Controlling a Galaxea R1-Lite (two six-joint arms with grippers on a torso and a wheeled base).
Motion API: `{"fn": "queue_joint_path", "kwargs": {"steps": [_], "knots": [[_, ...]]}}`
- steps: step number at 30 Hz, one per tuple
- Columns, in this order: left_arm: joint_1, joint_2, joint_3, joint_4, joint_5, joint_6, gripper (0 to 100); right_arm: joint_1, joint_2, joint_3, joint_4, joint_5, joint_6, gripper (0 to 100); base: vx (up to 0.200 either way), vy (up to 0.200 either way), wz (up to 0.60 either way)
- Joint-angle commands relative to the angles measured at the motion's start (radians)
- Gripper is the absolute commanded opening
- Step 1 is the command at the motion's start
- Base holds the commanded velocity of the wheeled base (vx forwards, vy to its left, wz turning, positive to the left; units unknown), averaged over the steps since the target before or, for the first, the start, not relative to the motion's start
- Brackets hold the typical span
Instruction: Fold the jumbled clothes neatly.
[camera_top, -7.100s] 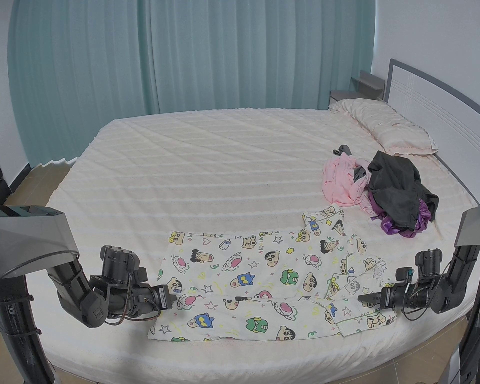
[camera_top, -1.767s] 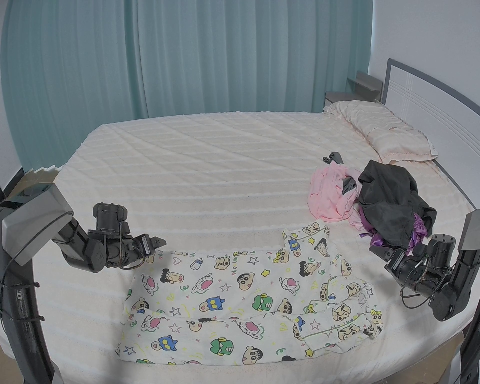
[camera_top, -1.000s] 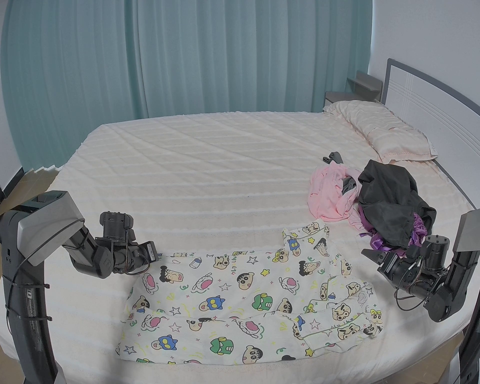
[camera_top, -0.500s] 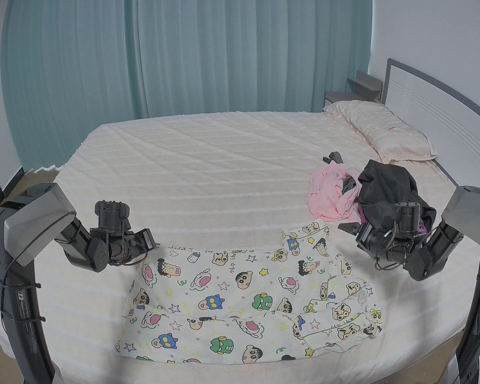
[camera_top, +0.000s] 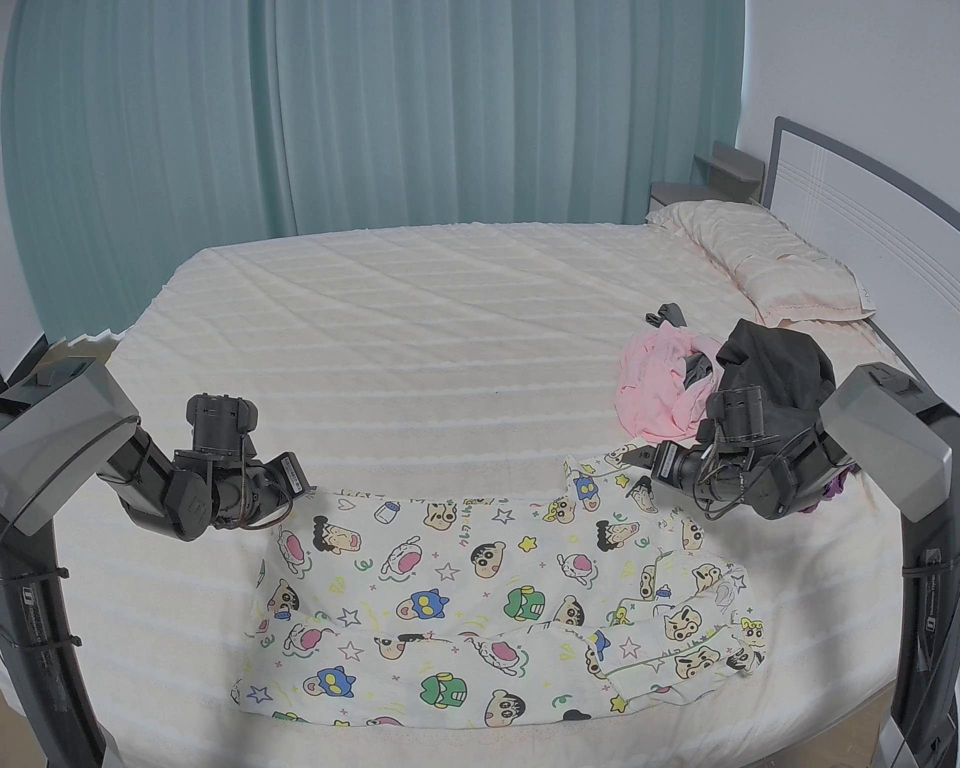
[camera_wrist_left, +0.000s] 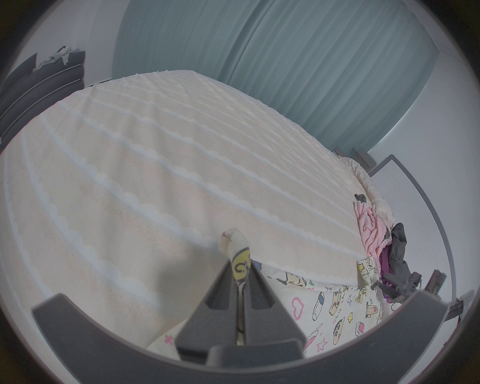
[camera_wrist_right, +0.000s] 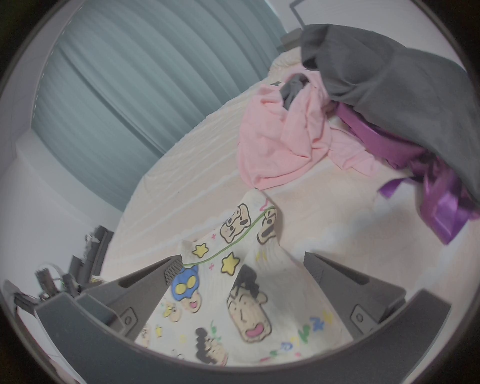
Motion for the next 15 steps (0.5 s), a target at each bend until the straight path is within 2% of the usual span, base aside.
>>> {"fn": "queue_joint_path", "kwargs": {"steps": [1, 9, 10, 15], "knots": [[-0.002, -0.030, 0.035, 0.004, 0.000, -0.006, 0, 0.025, 0.101, -0.097, 0.031, -0.055, -0.068, 100, 0.000, 0.000, 0.00], [-0.002, -0.039, 0.059, 0.002, 0.000, -0.006, 0, 0.048, 0.116, -0.127, 0.068, -0.071, -0.114, 100, 0.000, 0.000, 0.00], [-0.002, -0.039, 0.059, 0.002, 0.000, -0.006, 0, 0.048, 0.118, -0.127, 0.068, -0.069, -0.118, 0, 0.000, 0.000, 0.00], [-0.002, -0.046, 0.062, 0.004, 0.000, -0.008, 0, 0.046, 0.118, -0.124, 0.055, -0.063, -0.121, 0, 0.000, 0.000, 0.00]]}}
